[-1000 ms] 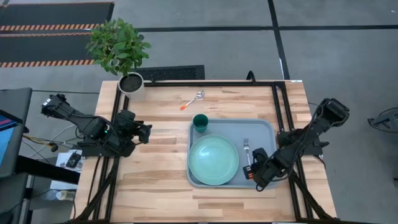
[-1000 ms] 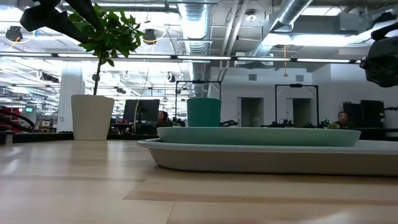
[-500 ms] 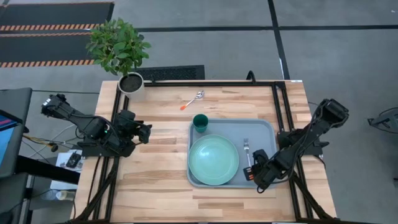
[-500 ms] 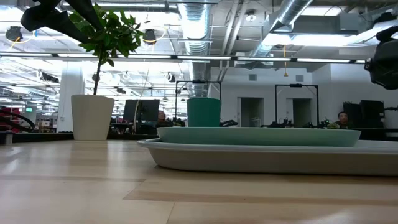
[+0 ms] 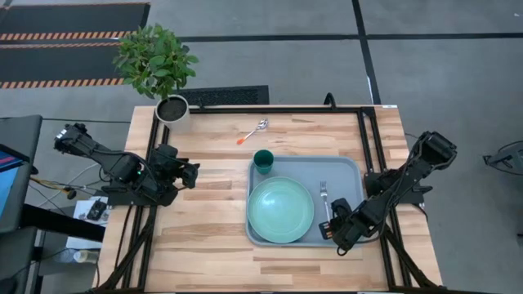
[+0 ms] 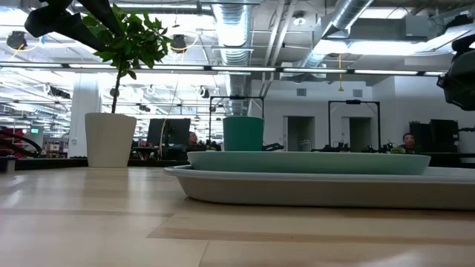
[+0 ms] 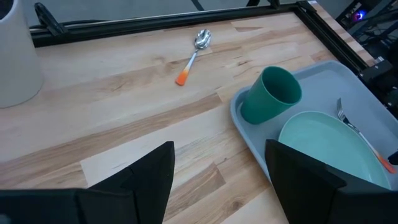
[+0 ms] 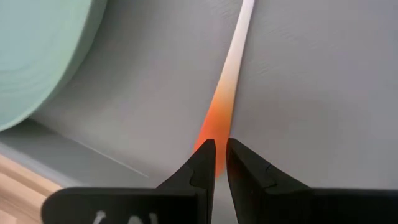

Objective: Pick and place plate/cup/fork/spoon on tray
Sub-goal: Put the orange fork on the blue tray to the right of the green plate

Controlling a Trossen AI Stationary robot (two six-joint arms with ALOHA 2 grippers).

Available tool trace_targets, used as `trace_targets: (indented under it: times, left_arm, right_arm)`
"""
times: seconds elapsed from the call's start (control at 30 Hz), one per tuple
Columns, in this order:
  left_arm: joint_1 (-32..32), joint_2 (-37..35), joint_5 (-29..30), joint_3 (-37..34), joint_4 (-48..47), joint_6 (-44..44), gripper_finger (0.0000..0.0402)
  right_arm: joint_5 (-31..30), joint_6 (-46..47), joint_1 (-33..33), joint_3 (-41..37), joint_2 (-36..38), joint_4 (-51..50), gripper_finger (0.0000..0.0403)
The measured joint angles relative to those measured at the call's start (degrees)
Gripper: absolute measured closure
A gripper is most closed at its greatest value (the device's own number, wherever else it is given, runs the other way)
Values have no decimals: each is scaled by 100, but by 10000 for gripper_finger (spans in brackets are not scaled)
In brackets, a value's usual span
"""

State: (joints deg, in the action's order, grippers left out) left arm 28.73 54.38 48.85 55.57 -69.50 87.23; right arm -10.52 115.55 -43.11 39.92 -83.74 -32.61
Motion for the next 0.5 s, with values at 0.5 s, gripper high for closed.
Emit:
trace_targets:
  times: [0.5]
  left_arm:
    - [0,0,-1,0,1,6,164]
  right_arm:
    - [-2,-32,0,2,-63,6,338]
